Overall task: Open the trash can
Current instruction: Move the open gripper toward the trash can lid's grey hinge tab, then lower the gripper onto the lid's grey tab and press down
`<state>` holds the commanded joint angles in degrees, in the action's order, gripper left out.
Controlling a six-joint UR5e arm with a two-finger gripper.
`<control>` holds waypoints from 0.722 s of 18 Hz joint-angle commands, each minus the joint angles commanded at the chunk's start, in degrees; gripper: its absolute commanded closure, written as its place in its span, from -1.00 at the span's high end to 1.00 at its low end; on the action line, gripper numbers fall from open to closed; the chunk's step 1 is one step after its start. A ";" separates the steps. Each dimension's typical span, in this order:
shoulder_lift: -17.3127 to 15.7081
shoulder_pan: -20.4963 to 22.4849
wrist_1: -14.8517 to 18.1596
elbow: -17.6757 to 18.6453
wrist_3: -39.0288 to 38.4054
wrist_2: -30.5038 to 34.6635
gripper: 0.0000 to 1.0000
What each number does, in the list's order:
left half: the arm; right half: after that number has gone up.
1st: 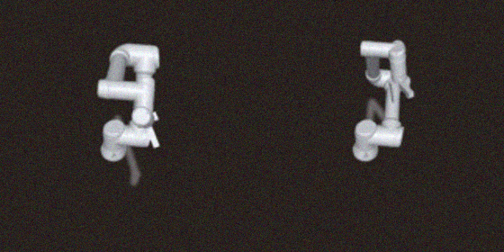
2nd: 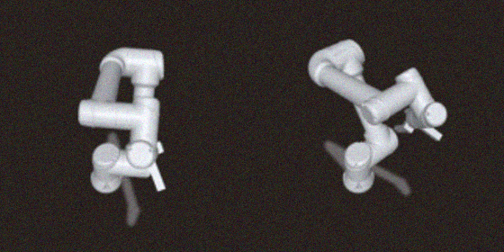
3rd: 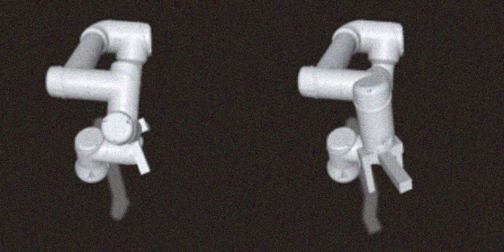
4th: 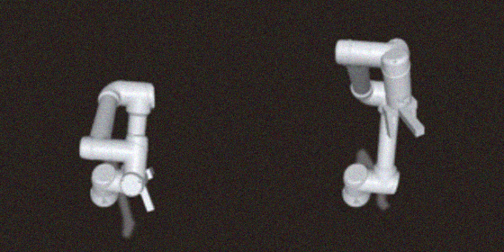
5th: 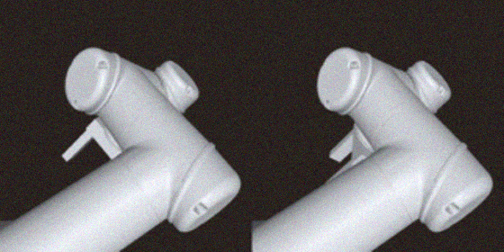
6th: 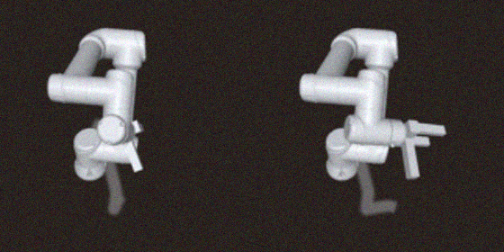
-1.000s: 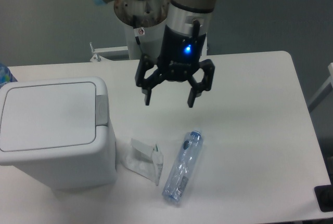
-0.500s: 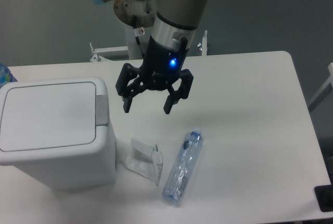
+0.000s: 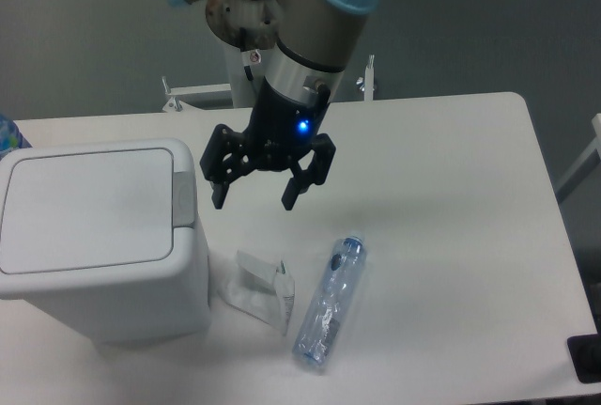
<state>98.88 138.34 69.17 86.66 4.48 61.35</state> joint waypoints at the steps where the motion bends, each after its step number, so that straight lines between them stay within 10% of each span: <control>1: 0.09 -0.17 0.00 0.09 0.00 0.00 1.00; 13: 0.26 -1.93 -0.35 0.35 0.26 0.44 1.00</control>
<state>99.14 136.41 68.82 87.01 4.75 61.79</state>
